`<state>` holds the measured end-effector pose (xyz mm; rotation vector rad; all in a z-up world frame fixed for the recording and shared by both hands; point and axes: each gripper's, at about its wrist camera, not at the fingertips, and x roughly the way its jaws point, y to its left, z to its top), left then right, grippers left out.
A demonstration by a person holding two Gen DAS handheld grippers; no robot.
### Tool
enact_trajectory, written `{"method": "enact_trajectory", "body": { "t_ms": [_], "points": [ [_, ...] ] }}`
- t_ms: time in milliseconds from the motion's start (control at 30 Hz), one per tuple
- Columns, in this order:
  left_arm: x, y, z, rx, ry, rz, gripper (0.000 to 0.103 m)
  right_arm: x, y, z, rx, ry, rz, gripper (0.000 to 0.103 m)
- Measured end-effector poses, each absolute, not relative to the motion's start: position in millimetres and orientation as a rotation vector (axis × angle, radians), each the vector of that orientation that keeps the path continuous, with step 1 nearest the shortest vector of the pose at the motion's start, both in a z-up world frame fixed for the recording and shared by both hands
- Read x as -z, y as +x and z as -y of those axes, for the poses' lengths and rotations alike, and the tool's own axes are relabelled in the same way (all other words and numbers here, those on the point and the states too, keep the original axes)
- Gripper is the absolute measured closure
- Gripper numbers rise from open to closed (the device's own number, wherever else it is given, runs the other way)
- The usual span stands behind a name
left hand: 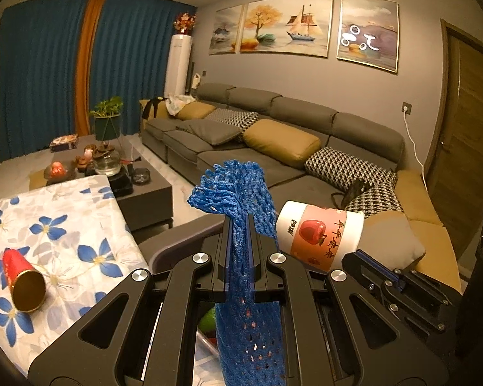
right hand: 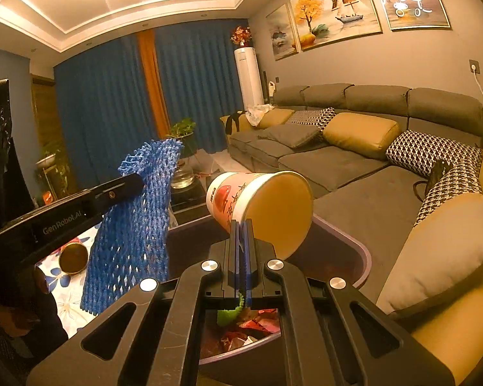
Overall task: Collect trash
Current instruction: 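Open the left tool dropping the blue net while the right tool drops the cup, then move both open tools back over the bed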
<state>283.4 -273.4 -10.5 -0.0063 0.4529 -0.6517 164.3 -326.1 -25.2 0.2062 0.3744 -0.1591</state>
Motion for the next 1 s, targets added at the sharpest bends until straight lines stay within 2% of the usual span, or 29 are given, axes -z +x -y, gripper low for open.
{"method": "enact_trajectory", "body": {
  "t_ms": [167,233,300,333,367,400,433,467,500,667,833,1000],
  "points": [
    [16,287,278,0.672,-0.018,-0.462,0.095,26,166,326,0.169,0.223,-0.367,0.100],
    [19,291,278,0.673,-0.030,-0.477,0.087,26,167,325,0.168,0.226,-0.367,0.100],
    [22,296,274,0.684,-0.051,-0.486,0.065,27,167,326,0.169,0.225,-0.372,0.100],
    [23,297,273,0.677,-0.059,-0.485,0.057,27,167,327,0.163,0.229,-0.374,0.099],
    [24,297,268,0.664,-0.074,-0.479,0.045,27,167,327,0.166,0.232,-0.374,0.096],
    [24,297,266,0.660,-0.084,-0.478,0.034,27,166,327,0.169,0.234,-0.369,0.080],
    [25,298,262,0.647,-0.100,-0.481,0.028,26,165,328,0.165,0.239,-0.363,0.056],
    [25,299,256,0.622,-0.118,-0.483,0.018,26,163,328,0.173,0.243,-0.353,0.049],
    [25,299,252,0.609,-0.128,-0.481,0.014,25,160,328,0.182,0.241,-0.341,0.048],
    [21,293,226,0.519,-0.110,-0.438,0.006,23,155,324,0.190,0.227,-0.335,0.047],
    [18,279,186,0.429,-0.122,-0.409,0.006,17,146,310,0.194,0.197,-0.314,0.034],
    [23,267,132,0.282,-0.095,-0.400,0.006,13,144,292,0.190,0.178,-0.312,0.029]
  ]
}}
